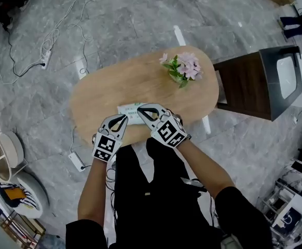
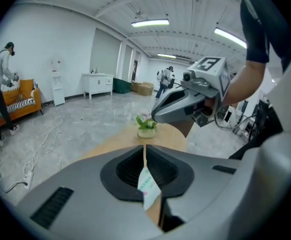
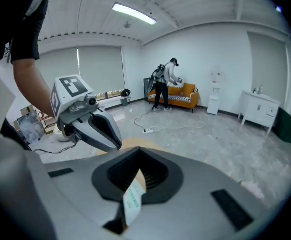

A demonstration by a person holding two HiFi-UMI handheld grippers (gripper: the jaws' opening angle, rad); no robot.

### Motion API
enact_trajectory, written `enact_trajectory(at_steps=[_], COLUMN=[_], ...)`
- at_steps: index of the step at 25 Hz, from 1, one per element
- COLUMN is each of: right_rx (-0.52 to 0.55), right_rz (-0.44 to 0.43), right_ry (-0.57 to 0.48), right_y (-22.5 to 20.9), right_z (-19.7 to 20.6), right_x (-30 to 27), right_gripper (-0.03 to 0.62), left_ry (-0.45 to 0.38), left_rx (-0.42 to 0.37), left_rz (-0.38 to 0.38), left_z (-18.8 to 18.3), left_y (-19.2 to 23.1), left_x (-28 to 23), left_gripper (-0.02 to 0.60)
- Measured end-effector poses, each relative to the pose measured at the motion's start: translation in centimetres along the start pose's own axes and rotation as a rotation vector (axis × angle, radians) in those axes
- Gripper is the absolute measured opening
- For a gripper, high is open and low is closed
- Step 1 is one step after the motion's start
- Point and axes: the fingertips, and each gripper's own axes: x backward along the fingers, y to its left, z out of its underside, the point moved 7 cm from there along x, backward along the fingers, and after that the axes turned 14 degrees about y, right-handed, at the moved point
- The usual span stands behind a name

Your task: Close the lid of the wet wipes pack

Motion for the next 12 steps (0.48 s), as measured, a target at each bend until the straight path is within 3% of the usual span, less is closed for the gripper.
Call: enact_trajectory(at_steps=[7,12], right_rx=[0.063,0.096], right_rz=[0.043,0.073], right_ry=[-0.24,-0.399], right_y=[0.0,-0.2], right_z=[-8.1,-11.2], right_x=[12.3,20.9], right_gripper=[0.012,0.012], left_ry=[-0.182,-0.337], left_rx=[-0.041,-0.04], left_rz=[-0.1,-0.162], left_z=[-9.8,-15.3], left_y=[-1.1,-3.4], left_x=[10.3,17.4], left_gripper=[0.023,0.018])
